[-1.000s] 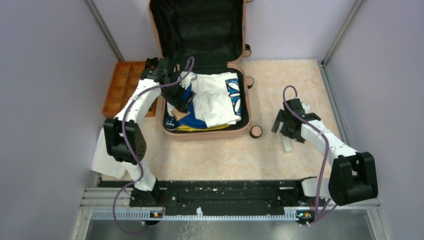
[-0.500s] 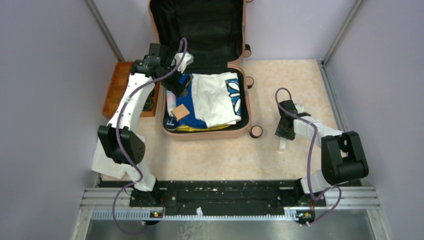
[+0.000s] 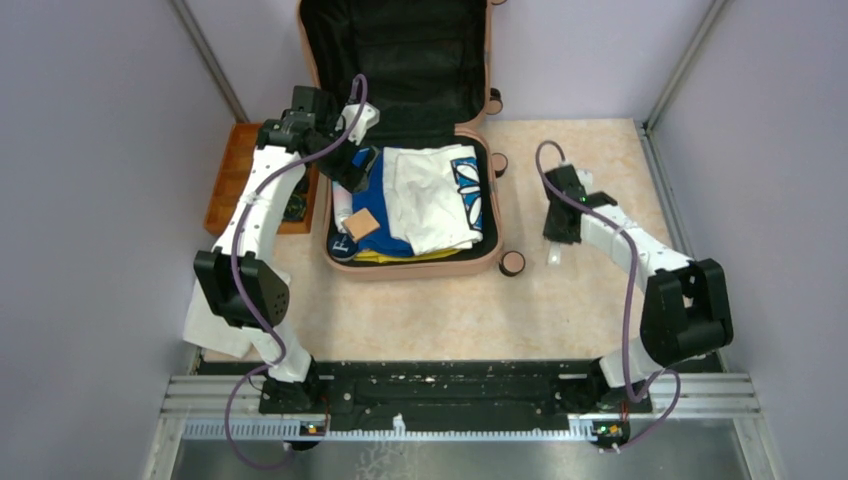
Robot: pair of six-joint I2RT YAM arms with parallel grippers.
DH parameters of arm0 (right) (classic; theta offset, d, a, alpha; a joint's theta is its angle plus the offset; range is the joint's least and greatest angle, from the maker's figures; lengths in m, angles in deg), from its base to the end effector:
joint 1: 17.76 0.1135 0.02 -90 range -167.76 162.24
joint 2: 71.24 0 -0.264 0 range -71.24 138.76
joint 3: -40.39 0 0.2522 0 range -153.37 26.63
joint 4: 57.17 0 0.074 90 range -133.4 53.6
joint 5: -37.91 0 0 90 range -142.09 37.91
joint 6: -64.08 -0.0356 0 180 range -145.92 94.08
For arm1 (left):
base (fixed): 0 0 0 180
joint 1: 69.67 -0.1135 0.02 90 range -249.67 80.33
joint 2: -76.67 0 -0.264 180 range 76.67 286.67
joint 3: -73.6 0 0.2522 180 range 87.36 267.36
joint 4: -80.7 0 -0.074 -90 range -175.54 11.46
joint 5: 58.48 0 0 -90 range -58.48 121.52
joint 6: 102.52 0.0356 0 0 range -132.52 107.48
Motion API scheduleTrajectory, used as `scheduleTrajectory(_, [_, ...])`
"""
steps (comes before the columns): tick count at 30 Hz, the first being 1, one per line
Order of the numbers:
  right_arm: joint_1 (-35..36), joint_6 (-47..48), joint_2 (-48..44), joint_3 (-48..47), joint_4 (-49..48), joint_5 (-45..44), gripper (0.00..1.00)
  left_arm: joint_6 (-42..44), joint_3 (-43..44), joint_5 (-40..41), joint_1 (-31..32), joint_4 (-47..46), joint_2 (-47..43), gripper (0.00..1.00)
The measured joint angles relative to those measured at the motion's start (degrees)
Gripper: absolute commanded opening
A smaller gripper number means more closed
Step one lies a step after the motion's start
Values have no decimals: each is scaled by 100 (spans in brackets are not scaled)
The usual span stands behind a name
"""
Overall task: Pack the luggage
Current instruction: Pick up the makeup from the center of the board, then place the makeup in the luggage.
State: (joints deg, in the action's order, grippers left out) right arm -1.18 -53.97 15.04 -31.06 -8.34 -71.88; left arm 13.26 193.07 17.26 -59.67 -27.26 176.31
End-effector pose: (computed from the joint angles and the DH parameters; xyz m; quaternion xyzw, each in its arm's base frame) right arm 0.2856 0.0724 0.2161 0.1348 0.9505 -0.0696 0.2712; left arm 0.3608 -0.0725 0.3736 0.3266 0.8811 -0.0722 0.3344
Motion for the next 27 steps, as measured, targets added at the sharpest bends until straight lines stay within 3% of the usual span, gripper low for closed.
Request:
scheduleTrajectory(7, [748, 129, 264, -2841, 597, 92, 0, 0, -2, 22, -125, 0, 26, 99])
scheduleTrajectory(13, [1198, 129, 1106, -4223, 918, 243, 0, 0, -7, 35, -144, -2, 26, 99])
scheduleTrajectory(19, [1447, 133, 2098, -4472, 1174, 393, 0, -2, -7, 46, -155, -4, 26, 99])
scheduleTrajectory(27, [1473, 153, 2365, -4461, 1209, 450, 0, -2, -50, 63, -173, -9, 26, 99])
